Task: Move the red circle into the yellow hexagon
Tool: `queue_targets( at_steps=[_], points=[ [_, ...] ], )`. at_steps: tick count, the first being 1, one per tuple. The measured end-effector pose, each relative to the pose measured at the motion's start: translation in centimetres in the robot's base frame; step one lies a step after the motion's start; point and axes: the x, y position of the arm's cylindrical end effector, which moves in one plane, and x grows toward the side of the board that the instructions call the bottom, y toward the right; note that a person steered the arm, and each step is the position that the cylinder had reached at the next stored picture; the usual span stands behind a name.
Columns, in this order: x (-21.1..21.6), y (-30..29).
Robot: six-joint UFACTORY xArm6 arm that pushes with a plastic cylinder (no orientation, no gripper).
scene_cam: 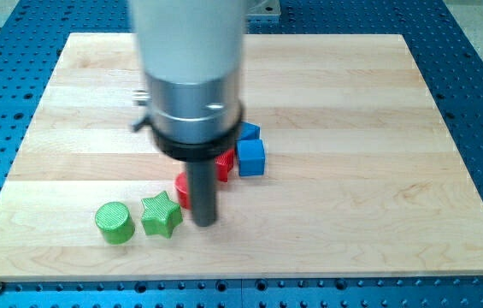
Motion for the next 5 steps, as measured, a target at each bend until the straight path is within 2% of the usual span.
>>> queue_targets(
  at_steps=[2,3,5],
  points=[
    [-4.7,-2.7],
    [-4.4,-3.6],
    [-8.8,-6.6]
  ],
)
